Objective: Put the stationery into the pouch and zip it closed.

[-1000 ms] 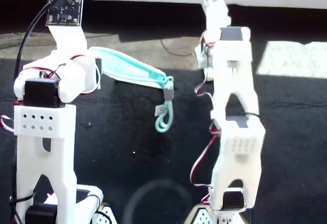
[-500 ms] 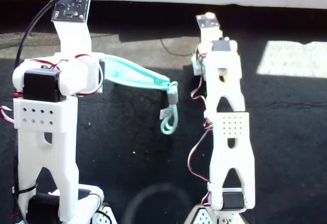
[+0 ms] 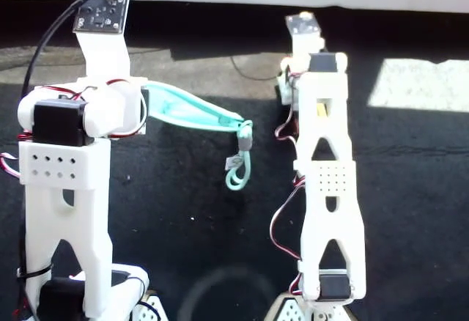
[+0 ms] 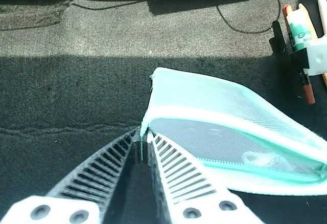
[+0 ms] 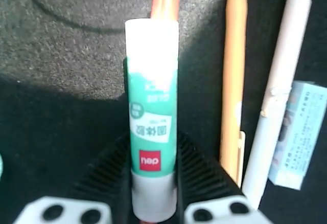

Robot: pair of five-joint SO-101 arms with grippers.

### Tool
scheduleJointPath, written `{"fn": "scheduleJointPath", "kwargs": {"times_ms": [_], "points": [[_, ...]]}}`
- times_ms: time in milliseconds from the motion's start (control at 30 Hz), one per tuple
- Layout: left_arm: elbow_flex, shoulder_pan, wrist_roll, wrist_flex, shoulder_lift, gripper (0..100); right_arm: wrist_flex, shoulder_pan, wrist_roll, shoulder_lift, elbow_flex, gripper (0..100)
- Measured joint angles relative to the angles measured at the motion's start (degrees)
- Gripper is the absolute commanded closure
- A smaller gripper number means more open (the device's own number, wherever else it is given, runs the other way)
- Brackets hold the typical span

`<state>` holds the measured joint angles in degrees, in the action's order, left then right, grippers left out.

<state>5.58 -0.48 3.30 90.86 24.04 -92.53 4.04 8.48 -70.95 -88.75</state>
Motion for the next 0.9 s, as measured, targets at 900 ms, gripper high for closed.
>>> {"fn": "scheduleJointPath", "kwargs": {"times_ms": [900], "points": [[0.0,0.0,0.0,0.0,0.0,99,-5.5,3.6,3.1,59.2,62.0,99.3]]}}
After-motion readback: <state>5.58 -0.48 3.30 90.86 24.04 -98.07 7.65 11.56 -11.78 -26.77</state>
